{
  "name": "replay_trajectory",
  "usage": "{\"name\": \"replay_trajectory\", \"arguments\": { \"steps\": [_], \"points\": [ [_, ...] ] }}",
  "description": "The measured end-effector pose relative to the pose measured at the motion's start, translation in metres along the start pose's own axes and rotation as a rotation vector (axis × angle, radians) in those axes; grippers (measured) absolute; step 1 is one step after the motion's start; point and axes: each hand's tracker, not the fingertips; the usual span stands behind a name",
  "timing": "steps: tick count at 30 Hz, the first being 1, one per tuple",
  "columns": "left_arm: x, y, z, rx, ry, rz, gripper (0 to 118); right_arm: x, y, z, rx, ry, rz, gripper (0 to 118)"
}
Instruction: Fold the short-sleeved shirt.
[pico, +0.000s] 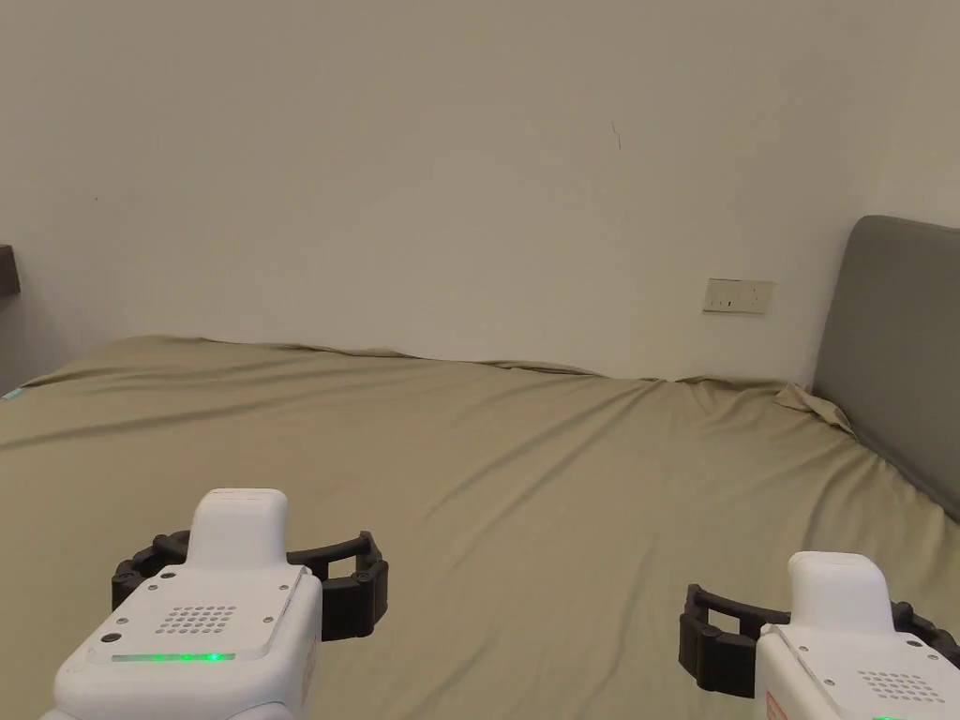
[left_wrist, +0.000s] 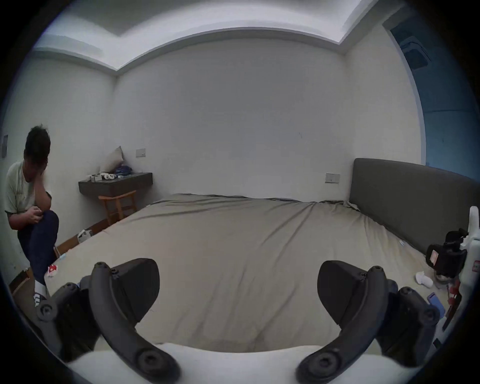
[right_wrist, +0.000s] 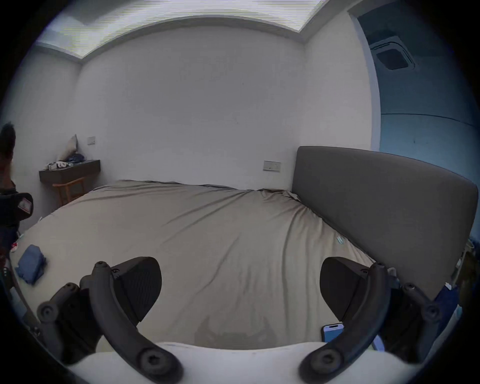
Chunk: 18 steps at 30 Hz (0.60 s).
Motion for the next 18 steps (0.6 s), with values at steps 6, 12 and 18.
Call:
{"name": "replay_trajectory", "arguments": {
  "steps": [6,12,18],
  "points": [
    [-0.006,0.000,-0.004,-0.006,0.000,0.022,118,0.004,0.003,0.006,0.027,0.044,-0.037,118],
    [-0.005,0.004,-0.001,-0.012,0.000,0.017,118,0.002,0.012,0.006,0.041,0.045,-0.029,118],
    [-0.002,0.008,0.005,0.008,-0.040,-0.010,118,0.002,0.012,0.007,0.028,0.112,-0.034,118]
  ]
}}
